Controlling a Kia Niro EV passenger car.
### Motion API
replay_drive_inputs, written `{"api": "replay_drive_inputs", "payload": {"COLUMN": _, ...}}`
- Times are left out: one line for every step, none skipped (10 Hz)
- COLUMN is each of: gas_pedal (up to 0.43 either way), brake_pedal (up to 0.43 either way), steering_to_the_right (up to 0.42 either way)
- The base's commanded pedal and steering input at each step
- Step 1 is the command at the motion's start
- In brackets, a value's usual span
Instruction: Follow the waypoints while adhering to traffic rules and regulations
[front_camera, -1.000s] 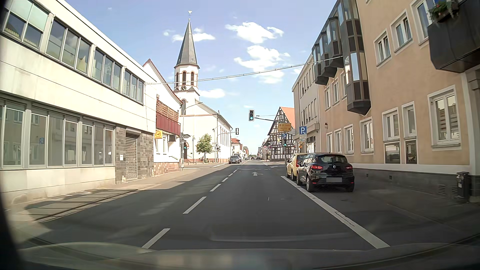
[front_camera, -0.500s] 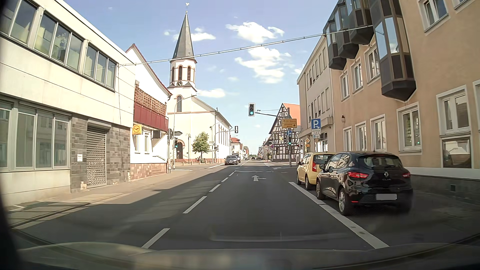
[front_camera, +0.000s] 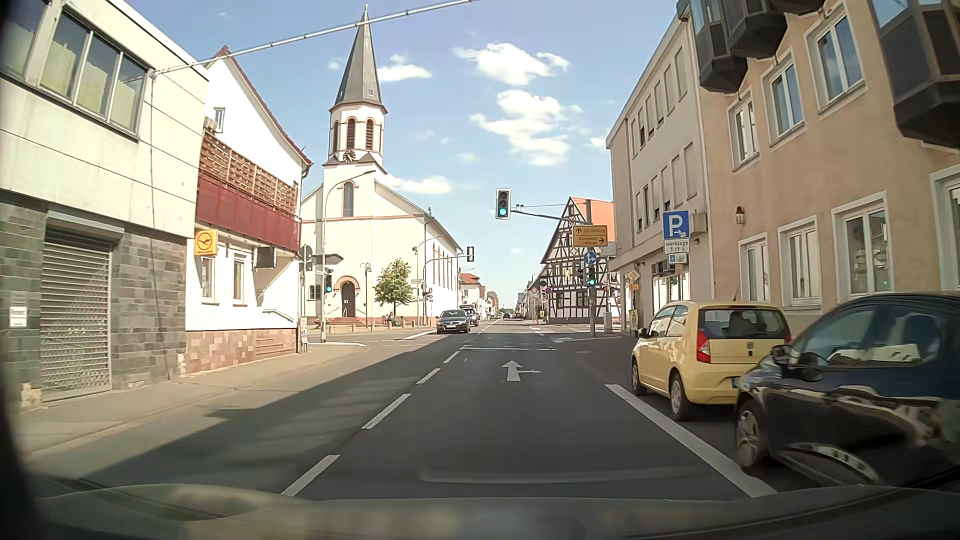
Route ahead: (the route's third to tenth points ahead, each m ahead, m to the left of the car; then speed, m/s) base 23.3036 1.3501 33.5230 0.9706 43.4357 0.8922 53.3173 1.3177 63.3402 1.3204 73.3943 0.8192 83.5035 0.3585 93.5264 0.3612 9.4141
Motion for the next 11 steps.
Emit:
{"api": "replay_drive_inputs", "payload": {"gas_pedal": 0.138, "brake_pedal": 0.03, "steering_to_the_right": 0.001}}
{"api": "replay_drive_inputs", "payload": {"gas_pedal": 0.138, "brake_pedal": 0.03, "steering_to_the_right": 0.001}}
{"api": "replay_drive_inputs", "payload": {"gas_pedal": 0.138, "brake_pedal": 0.03, "steering_to_the_right": 0.0}}
{"api": "replay_drive_inputs", "payload": {"gas_pedal": 0.138, "brake_pedal": 0.03, "steering_to_the_right": 0.0}}
{"api": "replay_drive_inputs", "payload": {"gas_pedal": 0.138, "brake_pedal": 0.03, "steering_to_the_right": 0.0}}
{"api": "replay_drive_inputs", "payload": {"gas_pedal": 0.138, "brake_pedal": 0.03, "steering_to_the_right": 0.0}}
{"api": "replay_drive_inputs", "payload": {"gas_pedal": 0.138, "brake_pedal": 0.03, "steering_to_the_right": 0.0}}
{"api": "replay_drive_inputs", "payload": {"gas_pedal": 0.138, "brake_pedal": 0.03, "steering_to_the_right": 0.0}}
{"api": "replay_drive_inputs", "payload": {"gas_pedal": 0.138, "brake_pedal": 0.03, "steering_to_the_right": 0.001}}
{"api": "replay_drive_inputs", "payload": {"gas_pedal": 0.13, "brake_pedal": 0.03, "steering_to_the_right": 0.0}}
{"api": "replay_drive_inputs", "payload": {"gas_pedal": 0.118, "brake_pedal": 0.03, "steering_to_the_right": 0.0}}
